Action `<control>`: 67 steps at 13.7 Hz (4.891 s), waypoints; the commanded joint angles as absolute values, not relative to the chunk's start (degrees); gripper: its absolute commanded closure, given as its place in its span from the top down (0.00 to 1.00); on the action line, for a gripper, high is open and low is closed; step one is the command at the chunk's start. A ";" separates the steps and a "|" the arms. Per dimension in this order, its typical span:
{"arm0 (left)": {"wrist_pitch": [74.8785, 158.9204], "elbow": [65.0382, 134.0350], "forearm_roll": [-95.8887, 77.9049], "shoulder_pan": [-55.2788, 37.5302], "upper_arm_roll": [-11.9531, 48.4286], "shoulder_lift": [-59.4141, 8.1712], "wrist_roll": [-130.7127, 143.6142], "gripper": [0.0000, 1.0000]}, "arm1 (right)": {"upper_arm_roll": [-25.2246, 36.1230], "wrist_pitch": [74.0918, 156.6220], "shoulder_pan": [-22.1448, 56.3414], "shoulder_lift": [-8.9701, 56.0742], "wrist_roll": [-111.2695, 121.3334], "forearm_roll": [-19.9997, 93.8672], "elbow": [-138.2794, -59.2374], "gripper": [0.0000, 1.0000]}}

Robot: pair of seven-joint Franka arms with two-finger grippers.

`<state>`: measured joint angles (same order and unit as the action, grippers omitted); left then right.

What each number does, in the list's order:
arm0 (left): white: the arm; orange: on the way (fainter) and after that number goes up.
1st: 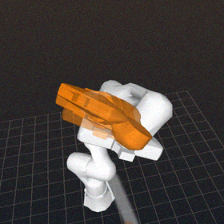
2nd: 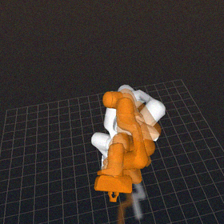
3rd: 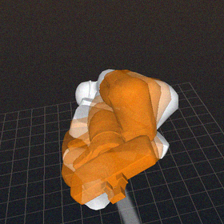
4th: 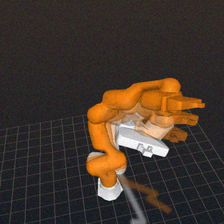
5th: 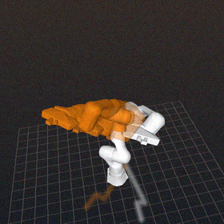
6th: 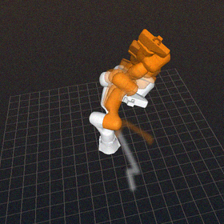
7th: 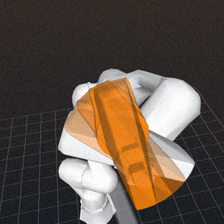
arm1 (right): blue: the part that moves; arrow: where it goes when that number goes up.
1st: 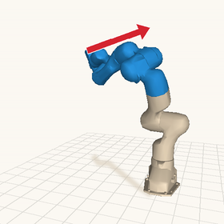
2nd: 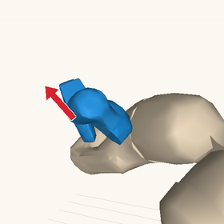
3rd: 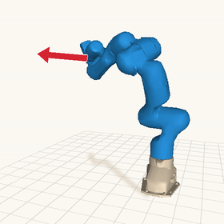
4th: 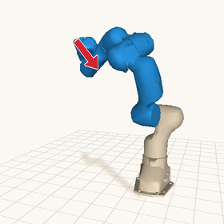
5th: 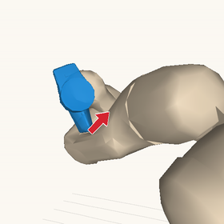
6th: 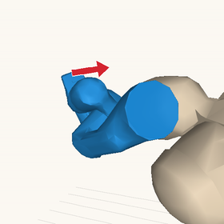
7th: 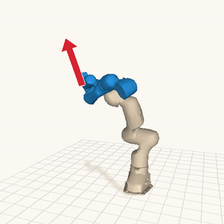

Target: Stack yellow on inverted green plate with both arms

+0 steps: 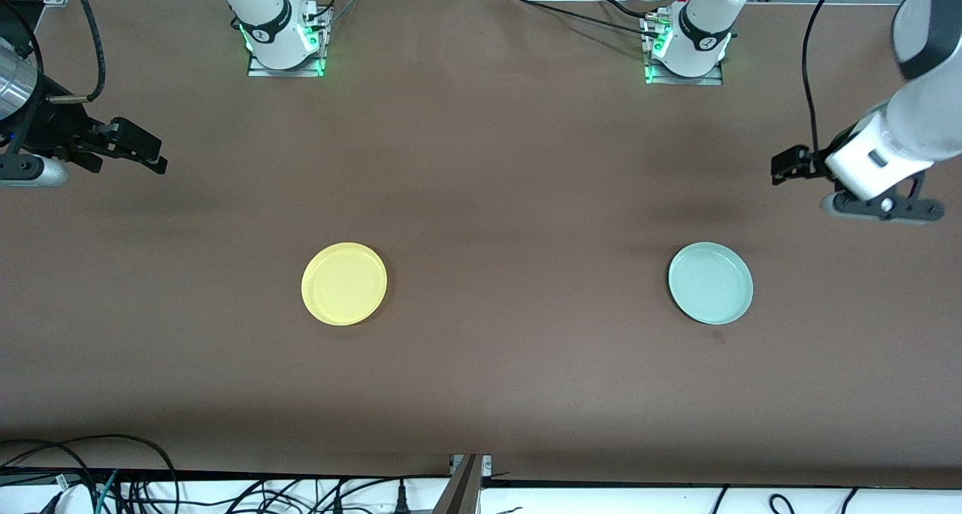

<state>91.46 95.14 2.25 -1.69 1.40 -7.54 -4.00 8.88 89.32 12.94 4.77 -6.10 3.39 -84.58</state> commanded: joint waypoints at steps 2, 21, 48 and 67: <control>96.91 88.25 3.24 0.16 0.53 -20.10 -19.02 1.00 | 8.35 88.33 12.39 5.27 -6.15 2.37 -83.06 1.00; 128.50 89.12 3.78 3.96 1.05 -44.65 -47.64 0.19 | 8.53 87.54 11.34 6.68 -6.77 2.47 -83.14 1.00; 83.87 80.60 62.22 -45.16 -0.17 -48.06 18.78 0.00 | 5.01 129.81 14.33 40.16 -1.41 8.87 -94.66 0.75; 96.86 64.42 7.67 -40.19 3.08 -47.30 33.75 1.00 | 4.31 128.24 14.06 39.11 -1.23 10.20 -96.07 0.00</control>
